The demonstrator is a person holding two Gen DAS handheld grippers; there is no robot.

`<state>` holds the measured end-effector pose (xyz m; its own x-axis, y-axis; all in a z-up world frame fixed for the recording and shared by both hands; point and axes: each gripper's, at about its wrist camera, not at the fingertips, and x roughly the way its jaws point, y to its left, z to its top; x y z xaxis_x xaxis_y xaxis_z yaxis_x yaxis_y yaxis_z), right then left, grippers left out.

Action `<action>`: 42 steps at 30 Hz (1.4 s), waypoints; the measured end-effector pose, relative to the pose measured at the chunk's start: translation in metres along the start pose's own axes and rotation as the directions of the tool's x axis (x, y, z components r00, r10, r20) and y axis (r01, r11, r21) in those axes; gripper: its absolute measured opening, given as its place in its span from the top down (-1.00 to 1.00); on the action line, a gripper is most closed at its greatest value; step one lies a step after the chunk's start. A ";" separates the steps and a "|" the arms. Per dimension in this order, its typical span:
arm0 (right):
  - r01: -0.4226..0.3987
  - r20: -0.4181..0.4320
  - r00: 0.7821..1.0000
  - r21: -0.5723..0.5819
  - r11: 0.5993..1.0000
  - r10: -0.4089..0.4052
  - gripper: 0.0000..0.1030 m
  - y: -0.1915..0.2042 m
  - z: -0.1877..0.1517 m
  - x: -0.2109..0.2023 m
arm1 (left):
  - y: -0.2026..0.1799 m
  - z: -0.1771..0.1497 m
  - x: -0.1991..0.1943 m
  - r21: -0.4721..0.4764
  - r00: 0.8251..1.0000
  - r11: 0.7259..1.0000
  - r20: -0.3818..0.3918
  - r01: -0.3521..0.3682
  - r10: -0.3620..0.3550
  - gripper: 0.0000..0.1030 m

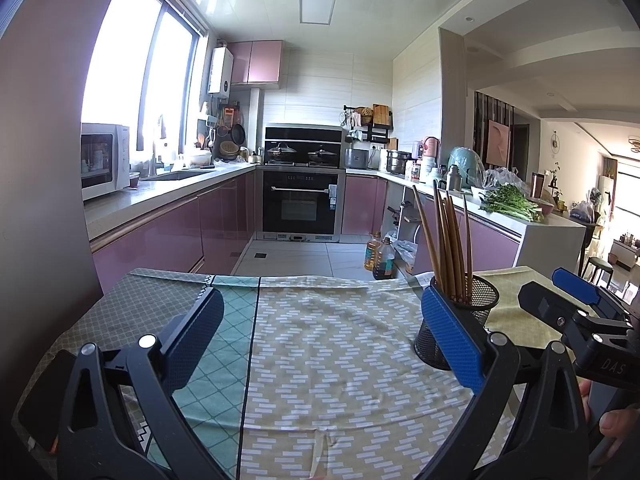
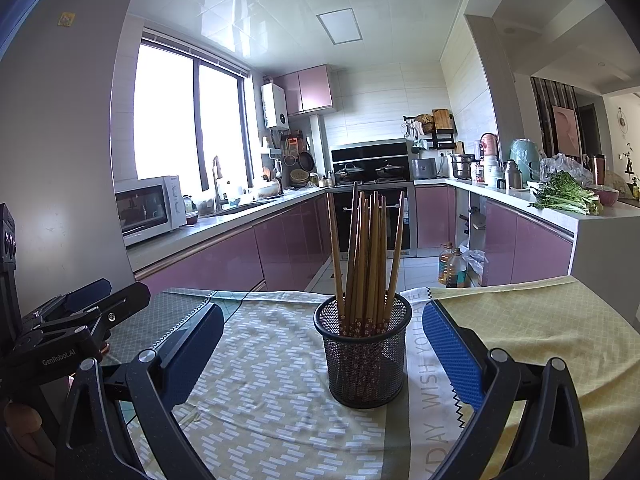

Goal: Organize utensils

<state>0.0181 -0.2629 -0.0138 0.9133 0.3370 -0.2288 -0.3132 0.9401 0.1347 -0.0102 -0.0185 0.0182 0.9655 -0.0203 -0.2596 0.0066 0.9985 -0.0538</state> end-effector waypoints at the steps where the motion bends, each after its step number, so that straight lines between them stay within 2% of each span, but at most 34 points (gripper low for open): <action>1: -0.001 0.000 1.000 0.001 1.000 0.001 -0.87 0.000 0.000 0.000 | 0.000 0.000 0.000 0.000 1.000 1.000 0.000 0.000 0.000 -0.89; 35: 0.000 -0.006 1.000 0.003 1.000 0.000 -0.87 0.000 -0.003 0.001 | -0.002 -0.002 -0.001 0.003 1.000 1.000 -0.001 -0.001 0.001 -0.89; 42: -0.002 -0.007 1.000 0.004 1.000 0.002 -0.87 -0.001 -0.003 0.003 | -0.005 -0.003 0.000 0.034 1.000 0.999 0.021 -0.024 0.024 -0.89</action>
<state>0.0201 -0.2623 -0.0171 0.9108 0.3390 -0.2356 -0.3137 0.9393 0.1387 -0.0111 -0.0235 0.0161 0.9705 0.0043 -0.2409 -0.0080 0.9999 -0.0143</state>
